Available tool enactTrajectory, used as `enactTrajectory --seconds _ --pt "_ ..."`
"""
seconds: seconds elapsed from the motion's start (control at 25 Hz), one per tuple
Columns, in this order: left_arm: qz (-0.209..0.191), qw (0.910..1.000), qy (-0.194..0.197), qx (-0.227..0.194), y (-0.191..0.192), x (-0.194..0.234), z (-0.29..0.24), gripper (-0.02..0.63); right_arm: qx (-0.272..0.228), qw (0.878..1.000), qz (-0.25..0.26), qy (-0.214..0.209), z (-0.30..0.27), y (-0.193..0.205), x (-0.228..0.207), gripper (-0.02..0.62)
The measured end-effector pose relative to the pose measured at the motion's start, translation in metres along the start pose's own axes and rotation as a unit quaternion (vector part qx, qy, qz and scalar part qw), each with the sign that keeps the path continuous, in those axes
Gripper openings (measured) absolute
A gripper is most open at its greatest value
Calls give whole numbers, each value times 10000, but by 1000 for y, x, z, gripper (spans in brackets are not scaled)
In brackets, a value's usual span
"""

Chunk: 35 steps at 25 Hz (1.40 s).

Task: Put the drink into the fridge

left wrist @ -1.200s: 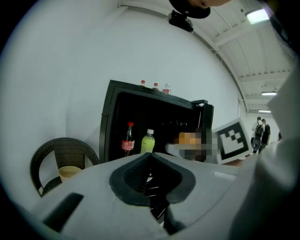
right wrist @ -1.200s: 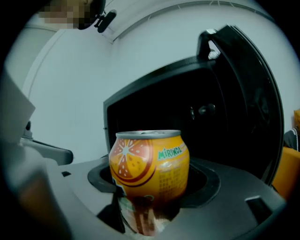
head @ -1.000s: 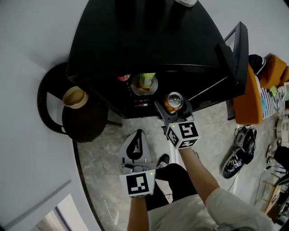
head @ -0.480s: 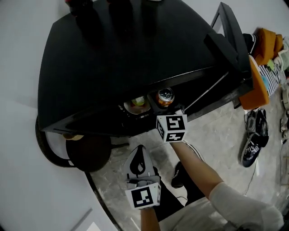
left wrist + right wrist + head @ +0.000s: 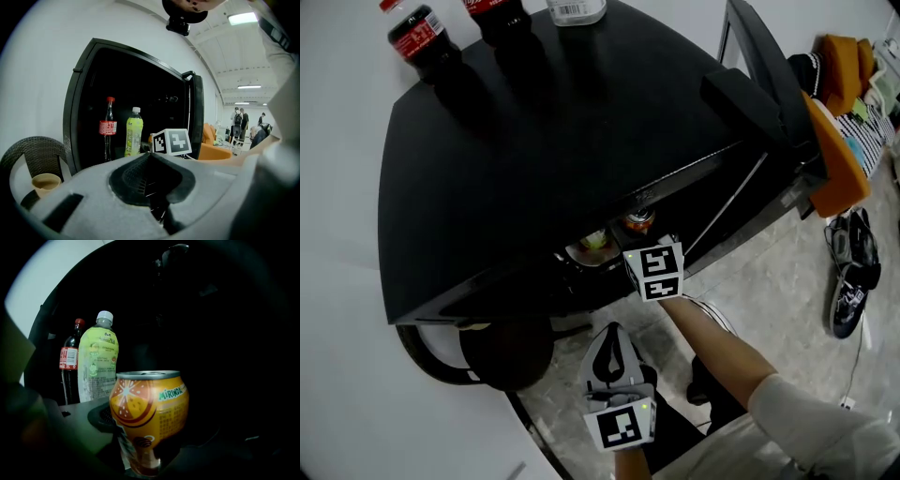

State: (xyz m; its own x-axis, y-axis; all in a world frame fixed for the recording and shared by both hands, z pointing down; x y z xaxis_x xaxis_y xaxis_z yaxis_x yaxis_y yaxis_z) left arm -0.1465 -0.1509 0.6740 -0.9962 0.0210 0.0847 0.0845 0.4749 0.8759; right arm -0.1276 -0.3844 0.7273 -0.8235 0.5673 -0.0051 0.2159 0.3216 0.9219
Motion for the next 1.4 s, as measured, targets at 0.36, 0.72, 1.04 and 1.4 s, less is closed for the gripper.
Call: enactTrajectory --seconds 0.36,0.72,1.04,1.4 --pt "41 10000 -80 39 12 -11 9 9 -80 9999 70 -40 -8 0 1 348" --pt "106 9994 191 282 21 -22 17 9 -111 9999 37 -126 -5 -3 3 348" --pt "126 9982 397 426 23 -30 25 9 39 9995 -293 80 11 9 1 350" --pt "180 9975 313 606 0 -32 63 9 566 9976 -401 16 77 30 11 348"
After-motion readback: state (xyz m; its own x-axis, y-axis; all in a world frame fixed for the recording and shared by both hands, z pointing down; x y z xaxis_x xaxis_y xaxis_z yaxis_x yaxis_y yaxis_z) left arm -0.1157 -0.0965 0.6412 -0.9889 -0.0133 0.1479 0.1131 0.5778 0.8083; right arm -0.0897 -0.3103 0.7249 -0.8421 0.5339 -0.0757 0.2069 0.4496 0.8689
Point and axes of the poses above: the fingertips, and each gripper's own axes: z backward along the fingers, x to its left, y out of its underside, the point moved 3 cm from there along z, backward along the fingers, and after that the axes turned 14 degrees about x, right-handed, at the moved point
